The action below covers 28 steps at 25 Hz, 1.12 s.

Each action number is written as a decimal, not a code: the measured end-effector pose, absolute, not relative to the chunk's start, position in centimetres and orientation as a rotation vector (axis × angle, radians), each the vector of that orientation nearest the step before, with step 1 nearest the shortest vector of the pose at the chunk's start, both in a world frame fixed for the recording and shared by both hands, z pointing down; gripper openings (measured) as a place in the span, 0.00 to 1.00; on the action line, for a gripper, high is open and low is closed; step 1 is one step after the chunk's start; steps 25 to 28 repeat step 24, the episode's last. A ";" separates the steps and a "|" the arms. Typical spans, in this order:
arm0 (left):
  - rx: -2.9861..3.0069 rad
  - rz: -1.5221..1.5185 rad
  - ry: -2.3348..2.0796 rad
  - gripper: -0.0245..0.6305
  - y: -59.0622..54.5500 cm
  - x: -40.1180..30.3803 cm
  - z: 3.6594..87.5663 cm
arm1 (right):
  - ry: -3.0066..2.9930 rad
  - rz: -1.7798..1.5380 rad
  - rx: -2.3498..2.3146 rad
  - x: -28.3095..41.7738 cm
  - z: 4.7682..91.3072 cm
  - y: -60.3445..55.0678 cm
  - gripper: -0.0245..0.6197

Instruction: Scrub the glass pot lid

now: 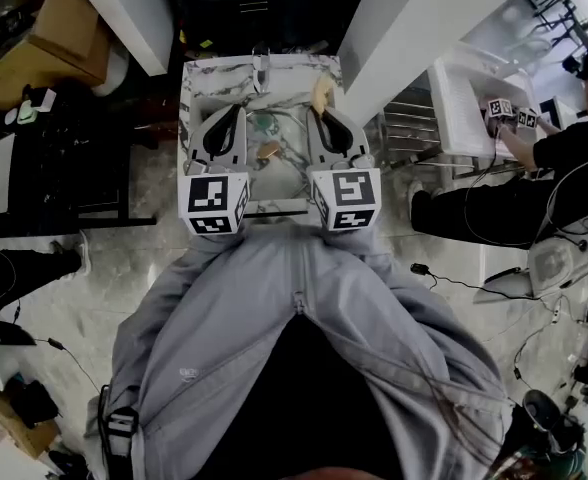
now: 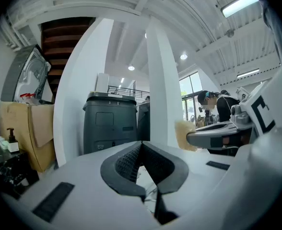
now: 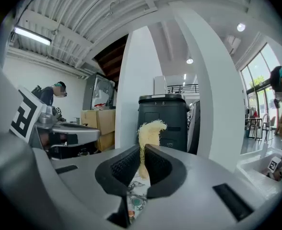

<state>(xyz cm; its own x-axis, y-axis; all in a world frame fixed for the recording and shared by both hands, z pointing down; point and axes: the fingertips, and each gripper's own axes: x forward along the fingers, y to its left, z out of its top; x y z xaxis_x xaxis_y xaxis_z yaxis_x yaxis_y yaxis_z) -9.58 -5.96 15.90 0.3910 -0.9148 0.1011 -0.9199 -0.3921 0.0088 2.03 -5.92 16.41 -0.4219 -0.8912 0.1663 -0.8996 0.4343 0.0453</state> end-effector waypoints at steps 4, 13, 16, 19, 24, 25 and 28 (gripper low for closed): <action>2.575 0.149 -1.682 0.06 -5.1 -8.9 16.5 | -2.535 0.072 1.559 1.5 16.9 -5.0 0.11; 2.589 0.169 -1.694 0.06 -3.8 -8.0 16.4 | -2.572 0.034 1.538 1.3 15.9 -3.8 0.11; 2.595 0.165 -1.695 0.06 -3.3 -7.7 16.3 | -2.579 0.032 1.530 1.4 16.0 -3.4 0.11; 2.597 0.164 -1.696 0.06 -2.9 -7.5 16.3 | -2.589 0.031 1.517 1.3 16.0 -3.1 0.11; 2.600 0.166 -1.700 0.06 -2.3 -7.1 16.4 | -2.598 0.020 1.497 1.4 16.3 -2.4 0.11; 2.600 0.166 -1.700 0.06 -2.3 -7.1 16.4 | -2.598 0.020 1.497 1.4 16.3 -2.4 0.11; 2.600 0.166 -1.700 0.06 -2.3 -7.1 16.4 | -2.598 0.020 1.497 1.4 16.3 -2.4 0.11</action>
